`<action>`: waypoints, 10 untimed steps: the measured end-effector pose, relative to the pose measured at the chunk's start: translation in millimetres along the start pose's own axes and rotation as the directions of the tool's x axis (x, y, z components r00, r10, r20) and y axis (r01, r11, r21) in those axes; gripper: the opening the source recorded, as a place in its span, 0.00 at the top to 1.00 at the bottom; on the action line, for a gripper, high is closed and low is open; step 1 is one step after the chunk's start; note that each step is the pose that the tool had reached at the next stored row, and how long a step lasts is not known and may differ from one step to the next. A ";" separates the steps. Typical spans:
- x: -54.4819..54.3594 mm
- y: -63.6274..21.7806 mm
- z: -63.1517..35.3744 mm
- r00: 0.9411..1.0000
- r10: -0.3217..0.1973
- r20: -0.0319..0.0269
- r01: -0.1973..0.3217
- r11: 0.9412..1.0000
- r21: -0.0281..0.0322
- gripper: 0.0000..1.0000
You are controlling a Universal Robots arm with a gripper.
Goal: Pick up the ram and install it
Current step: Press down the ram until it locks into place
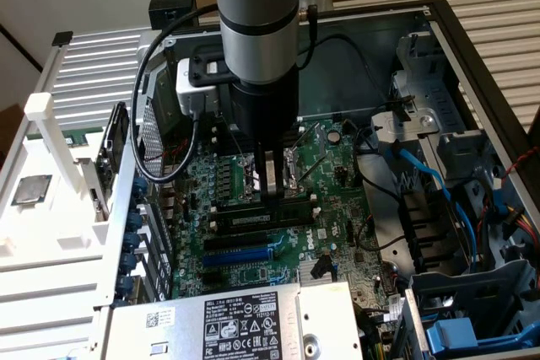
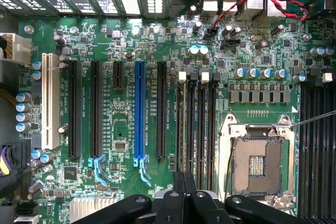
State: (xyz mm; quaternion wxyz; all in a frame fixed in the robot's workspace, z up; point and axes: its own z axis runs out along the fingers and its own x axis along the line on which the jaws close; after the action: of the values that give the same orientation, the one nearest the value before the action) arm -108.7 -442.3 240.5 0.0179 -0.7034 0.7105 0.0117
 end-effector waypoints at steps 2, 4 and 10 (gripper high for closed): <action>-0.1 1.3 0.0 1.000 0.000 0.000 0.000 1.000 0.001 0.90; -0.8 2.1 0.1 1.000 0.000 0.000 0.000 1.000 0.002 0.90; -2.5 3.3 0.2 1.000 0.000 0.000 0.000 1.000 0.002 0.90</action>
State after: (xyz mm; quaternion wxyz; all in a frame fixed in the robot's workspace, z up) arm -112.0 -439.8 240.3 0.0185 -0.7034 0.7104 0.0108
